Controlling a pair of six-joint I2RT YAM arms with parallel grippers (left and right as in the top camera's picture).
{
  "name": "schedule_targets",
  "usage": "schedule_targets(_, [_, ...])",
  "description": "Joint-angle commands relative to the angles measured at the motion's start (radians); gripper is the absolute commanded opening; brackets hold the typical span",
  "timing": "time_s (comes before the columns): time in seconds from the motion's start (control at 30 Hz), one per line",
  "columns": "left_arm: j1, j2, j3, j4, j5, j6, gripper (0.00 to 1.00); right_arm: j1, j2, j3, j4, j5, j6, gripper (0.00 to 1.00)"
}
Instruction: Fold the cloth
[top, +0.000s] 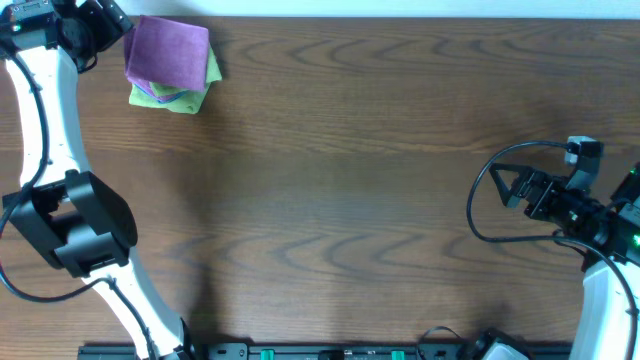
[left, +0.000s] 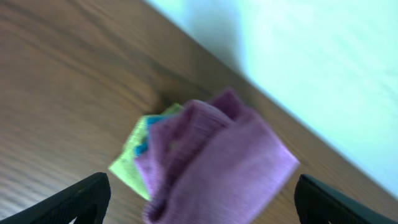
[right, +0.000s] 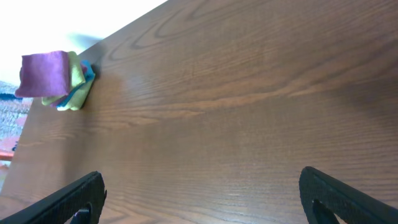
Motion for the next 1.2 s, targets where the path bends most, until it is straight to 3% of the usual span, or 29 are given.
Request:
schedule_targets(0.0, [0.004,-0.031,0.024,-0.008,0.173,0.016,0.96,-0.008,-0.011,-0.004,-0.001,-0.019,0.008,0.99])
schedule_targets(0.27, [-0.016,-0.039,0.030,-0.103,0.239,0.071,0.96,-0.008,-0.011,-0.004,-0.001,-0.019,0.008,0.99])
schedule_targets(0.5, [-0.099,0.002,0.026,-0.047,0.091,0.123,1.00,-0.008,-0.011,-0.004,-0.001,-0.019,0.008,0.99])
schedule_targets(0.53, [-0.109,0.020,0.026,-0.030,0.090,0.123,0.95,-0.008,-0.011,-0.004,-0.001,-0.019,0.008,0.99])
schedule_targets(0.63, [-0.138,0.105,0.026,0.031,0.077,0.100,0.63,-0.008,-0.011,-0.004,-0.001,-0.019,0.008,0.99])
schedule_targets(0.73, [-0.145,0.174,0.026,0.094,0.050,0.055,0.38,-0.008,-0.011,-0.004,-0.001,-0.019,0.008,0.99])
schedule_targets(0.83, [-0.145,0.232,0.026,0.168,0.017,0.005,0.22,-0.008,-0.011,-0.004,-0.001,-0.019,0.008,0.99])
schedule_targets(1.17, [-0.145,0.329,0.026,0.296,-0.126,-0.046,0.20,-0.008,-0.011,-0.004,-0.001,-0.019,0.008,0.99])
